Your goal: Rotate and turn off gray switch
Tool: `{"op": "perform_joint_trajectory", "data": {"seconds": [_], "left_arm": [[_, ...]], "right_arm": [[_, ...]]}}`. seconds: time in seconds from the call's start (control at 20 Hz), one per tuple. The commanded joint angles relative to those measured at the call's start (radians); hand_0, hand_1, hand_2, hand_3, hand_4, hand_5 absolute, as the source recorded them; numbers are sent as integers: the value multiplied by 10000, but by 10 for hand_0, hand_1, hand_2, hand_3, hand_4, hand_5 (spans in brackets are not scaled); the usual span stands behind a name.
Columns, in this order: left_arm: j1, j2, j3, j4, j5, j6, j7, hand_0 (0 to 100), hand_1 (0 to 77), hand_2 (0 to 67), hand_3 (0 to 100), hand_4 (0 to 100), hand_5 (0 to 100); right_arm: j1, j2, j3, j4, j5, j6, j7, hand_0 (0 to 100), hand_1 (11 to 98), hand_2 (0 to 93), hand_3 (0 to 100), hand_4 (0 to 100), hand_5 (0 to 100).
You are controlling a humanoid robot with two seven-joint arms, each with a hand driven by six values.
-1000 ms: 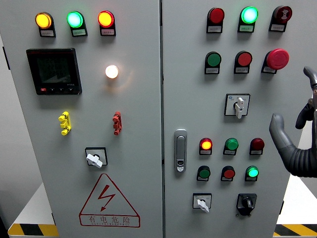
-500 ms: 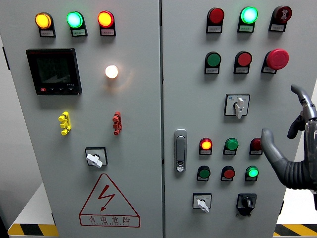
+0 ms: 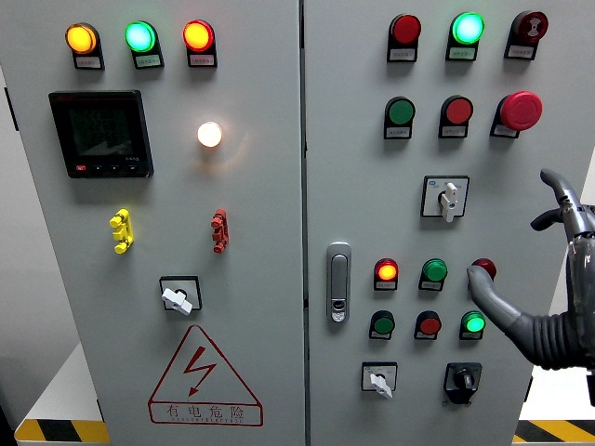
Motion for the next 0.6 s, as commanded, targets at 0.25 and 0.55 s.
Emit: {"op": "perform_joint_trajectory", "data": {"seconds": [0.25, 0.55], "left_arm": [[0, 0, 0, 0, 1, 1, 1, 0, 0, 101, 207, 121, 127], [0, 0, 0, 0, 1, 1, -14, 0, 0, 102, 207, 121, 127]], "right_arm": [[-335, -1, -80, 72, 8, -43, 213, 0, 419, 39, 149, 46, 189], [-519, 14, -65, 164, -7, -43, 291, 0, 422, 28, 133, 40, 161]]}}
